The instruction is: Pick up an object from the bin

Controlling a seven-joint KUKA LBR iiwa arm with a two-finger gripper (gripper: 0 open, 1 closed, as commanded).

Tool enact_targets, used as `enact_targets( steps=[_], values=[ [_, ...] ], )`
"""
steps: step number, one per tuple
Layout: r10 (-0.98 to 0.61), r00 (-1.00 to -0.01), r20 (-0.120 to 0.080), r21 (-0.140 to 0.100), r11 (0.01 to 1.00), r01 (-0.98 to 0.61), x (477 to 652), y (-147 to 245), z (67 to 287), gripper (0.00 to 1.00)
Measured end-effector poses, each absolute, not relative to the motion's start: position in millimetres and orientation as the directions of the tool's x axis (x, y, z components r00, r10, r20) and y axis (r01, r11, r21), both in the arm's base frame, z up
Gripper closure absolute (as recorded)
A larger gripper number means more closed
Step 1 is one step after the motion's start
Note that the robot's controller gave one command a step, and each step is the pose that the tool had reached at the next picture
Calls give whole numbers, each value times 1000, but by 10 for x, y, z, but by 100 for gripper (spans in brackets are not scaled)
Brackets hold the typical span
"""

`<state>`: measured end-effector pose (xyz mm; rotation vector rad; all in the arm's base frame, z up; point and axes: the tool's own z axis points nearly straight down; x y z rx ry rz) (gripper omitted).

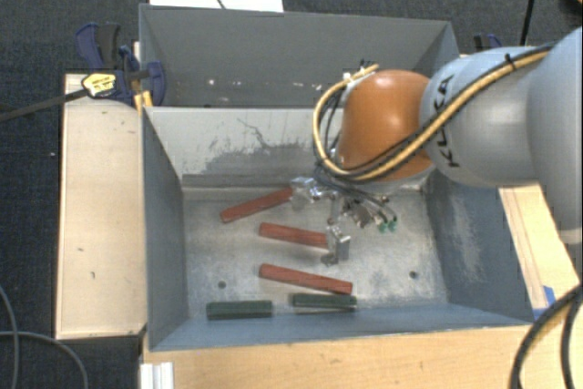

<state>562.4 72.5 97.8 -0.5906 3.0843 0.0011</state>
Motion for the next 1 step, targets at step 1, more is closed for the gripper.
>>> enact_targets(
  steps=[1],
  values=[
    [-420,-907,-1,0,907,-420,5661,453,708,100]
  ],
)
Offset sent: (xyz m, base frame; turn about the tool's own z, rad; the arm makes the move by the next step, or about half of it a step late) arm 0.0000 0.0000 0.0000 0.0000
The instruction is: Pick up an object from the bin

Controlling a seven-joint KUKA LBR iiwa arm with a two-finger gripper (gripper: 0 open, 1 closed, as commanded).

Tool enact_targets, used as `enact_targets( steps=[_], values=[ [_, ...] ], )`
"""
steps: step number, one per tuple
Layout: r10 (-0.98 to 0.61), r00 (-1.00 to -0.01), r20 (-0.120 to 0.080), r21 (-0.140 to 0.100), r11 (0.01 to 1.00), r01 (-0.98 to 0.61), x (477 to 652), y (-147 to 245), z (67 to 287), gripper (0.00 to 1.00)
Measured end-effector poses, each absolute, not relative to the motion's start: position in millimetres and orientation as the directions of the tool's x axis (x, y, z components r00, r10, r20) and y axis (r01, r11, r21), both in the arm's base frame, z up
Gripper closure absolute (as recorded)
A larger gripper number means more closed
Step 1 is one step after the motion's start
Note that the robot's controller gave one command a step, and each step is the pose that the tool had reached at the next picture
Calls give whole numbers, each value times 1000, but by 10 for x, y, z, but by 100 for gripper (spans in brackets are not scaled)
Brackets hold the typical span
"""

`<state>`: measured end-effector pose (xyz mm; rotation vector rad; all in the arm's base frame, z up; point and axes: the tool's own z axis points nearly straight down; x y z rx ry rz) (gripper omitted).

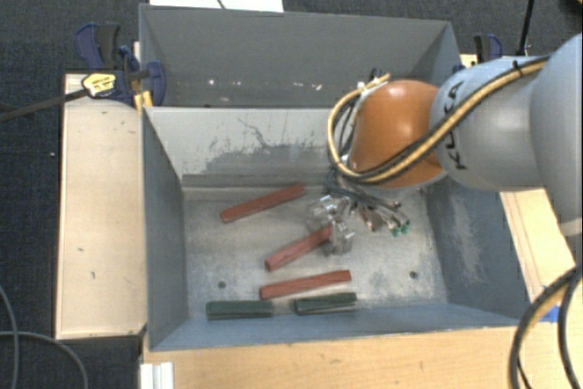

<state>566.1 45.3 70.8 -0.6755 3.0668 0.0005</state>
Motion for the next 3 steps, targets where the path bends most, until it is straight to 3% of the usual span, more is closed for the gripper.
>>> enact_targets(
  steps=[3],
  values=[
    [-416,-910,-1,0,910,-416,5661,452,709,100]
  ],
)
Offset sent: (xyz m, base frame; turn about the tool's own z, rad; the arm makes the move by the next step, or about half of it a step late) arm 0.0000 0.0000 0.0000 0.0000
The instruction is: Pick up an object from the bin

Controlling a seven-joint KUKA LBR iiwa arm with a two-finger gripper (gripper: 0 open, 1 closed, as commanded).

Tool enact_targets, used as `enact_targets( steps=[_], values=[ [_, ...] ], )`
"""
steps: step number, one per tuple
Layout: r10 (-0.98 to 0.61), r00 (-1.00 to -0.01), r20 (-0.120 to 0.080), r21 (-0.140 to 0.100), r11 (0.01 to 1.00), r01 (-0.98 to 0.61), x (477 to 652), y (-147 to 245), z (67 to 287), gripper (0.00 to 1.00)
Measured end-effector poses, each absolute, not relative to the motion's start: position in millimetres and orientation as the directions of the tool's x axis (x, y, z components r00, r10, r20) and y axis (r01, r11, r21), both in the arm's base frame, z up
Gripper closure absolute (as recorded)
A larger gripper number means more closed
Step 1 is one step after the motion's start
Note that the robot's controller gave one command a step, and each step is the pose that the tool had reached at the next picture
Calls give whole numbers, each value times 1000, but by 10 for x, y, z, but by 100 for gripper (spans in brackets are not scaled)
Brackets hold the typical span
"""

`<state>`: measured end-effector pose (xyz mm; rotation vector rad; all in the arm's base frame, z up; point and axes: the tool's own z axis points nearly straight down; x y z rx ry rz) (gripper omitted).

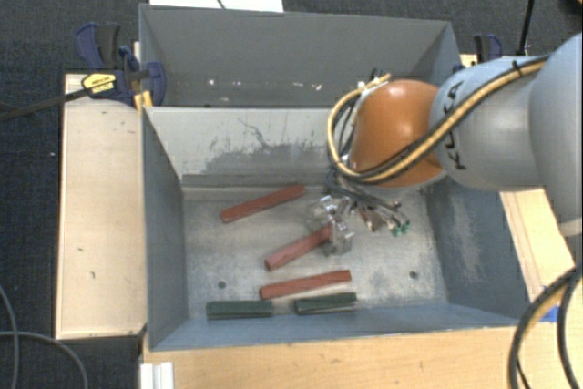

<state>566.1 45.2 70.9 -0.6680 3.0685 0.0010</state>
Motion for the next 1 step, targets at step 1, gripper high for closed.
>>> enact_targets(
  steps=[1],
  values=[
    [-442,-897,-8,-3,897,-442,5812,449,2722,100]
  ],
)
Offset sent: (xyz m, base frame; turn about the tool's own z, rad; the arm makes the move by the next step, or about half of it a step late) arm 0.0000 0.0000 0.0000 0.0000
